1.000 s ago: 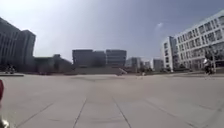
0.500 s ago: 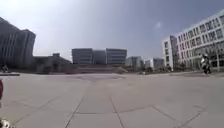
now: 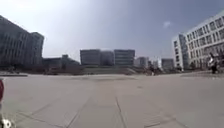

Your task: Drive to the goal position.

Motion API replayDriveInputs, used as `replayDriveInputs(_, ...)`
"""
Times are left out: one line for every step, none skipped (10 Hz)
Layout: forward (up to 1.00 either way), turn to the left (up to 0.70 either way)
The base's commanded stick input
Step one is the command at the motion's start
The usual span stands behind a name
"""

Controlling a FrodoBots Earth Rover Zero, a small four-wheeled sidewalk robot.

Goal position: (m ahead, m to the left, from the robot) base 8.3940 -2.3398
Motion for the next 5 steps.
replayDriveInputs(1.00, 0.00)
replayDriveInputs(1.00, 0.00)
replayDriveInputs(1.00, 0.00)
replayDriveInputs(1.00, 0.00)
replayDriveInputs(1.00, 0.00)
